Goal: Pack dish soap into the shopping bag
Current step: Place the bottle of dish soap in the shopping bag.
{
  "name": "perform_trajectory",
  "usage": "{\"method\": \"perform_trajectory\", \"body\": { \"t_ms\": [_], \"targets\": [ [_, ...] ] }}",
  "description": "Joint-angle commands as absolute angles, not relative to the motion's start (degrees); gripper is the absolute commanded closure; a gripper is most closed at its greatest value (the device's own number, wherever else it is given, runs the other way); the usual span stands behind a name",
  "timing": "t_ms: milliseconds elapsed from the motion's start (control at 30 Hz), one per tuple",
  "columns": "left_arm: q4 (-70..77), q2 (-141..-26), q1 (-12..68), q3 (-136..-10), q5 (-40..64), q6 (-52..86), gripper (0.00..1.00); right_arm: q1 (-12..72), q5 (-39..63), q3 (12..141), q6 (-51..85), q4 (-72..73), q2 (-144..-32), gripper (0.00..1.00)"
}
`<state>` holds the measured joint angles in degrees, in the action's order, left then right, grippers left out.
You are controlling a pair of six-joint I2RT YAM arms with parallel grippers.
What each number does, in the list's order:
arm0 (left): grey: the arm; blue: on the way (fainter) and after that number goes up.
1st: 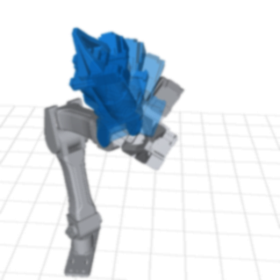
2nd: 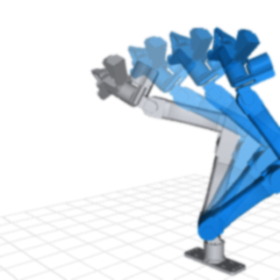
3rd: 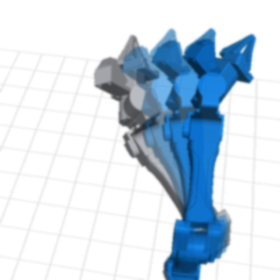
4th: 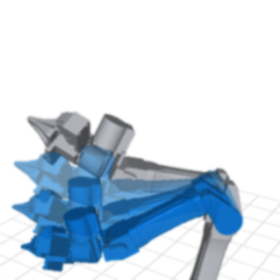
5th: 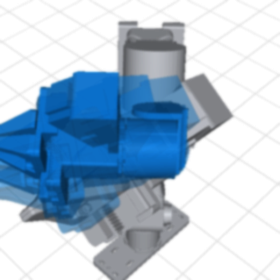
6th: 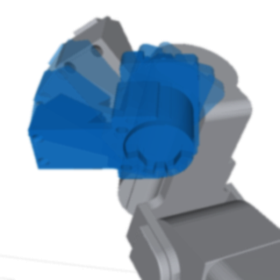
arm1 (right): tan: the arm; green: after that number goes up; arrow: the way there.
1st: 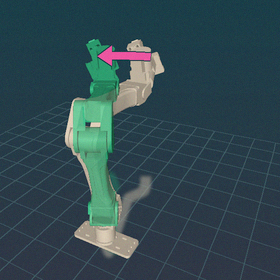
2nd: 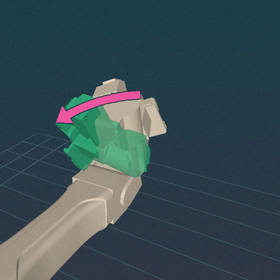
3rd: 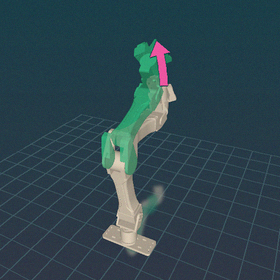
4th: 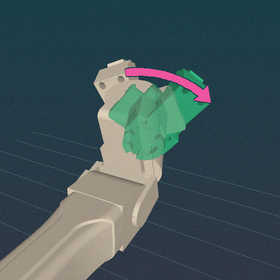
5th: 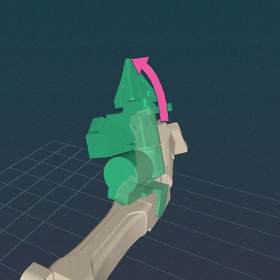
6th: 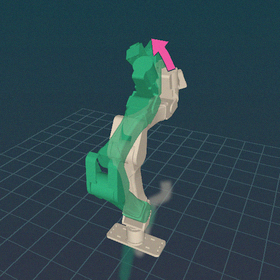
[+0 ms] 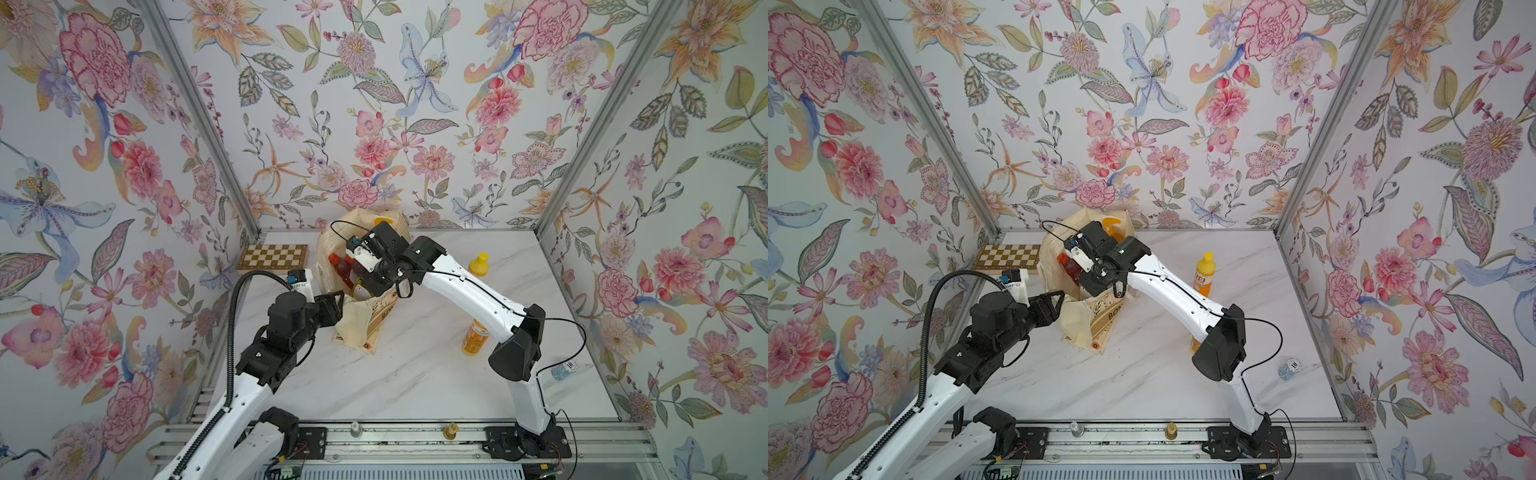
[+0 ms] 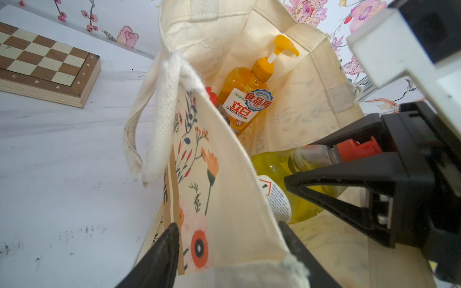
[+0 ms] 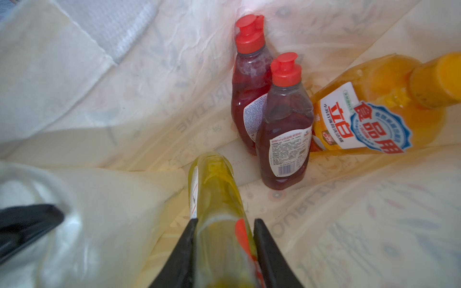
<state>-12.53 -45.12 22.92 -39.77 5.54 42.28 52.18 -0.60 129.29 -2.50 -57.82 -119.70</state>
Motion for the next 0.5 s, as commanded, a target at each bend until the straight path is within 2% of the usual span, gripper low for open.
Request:
{"method": "perform_trajectory", "body": {
  "t_ms": [0, 367, 467],
  "targets": [
    [-17.76, -44.32, 23.48, -38.66, 3.35, 37.99, 0.43, 51.75, -0.51, 131.92, -1.28, -54.36, -118.47, 1.0],
    [-16.67, -46.66, 24.56, -38.85, 8.29, 31.89, 0.5, 50.22, -2.65, 132.83, -2.07, -52.48, -119.7, 1.0],
    [-17.0, -46.75, 25.38, -39.19, 8.87, 30.48, 0.55, 49.67, -3.36, 133.07, -2.96, -52.47, -119.97, 1.0]
  ]
}}
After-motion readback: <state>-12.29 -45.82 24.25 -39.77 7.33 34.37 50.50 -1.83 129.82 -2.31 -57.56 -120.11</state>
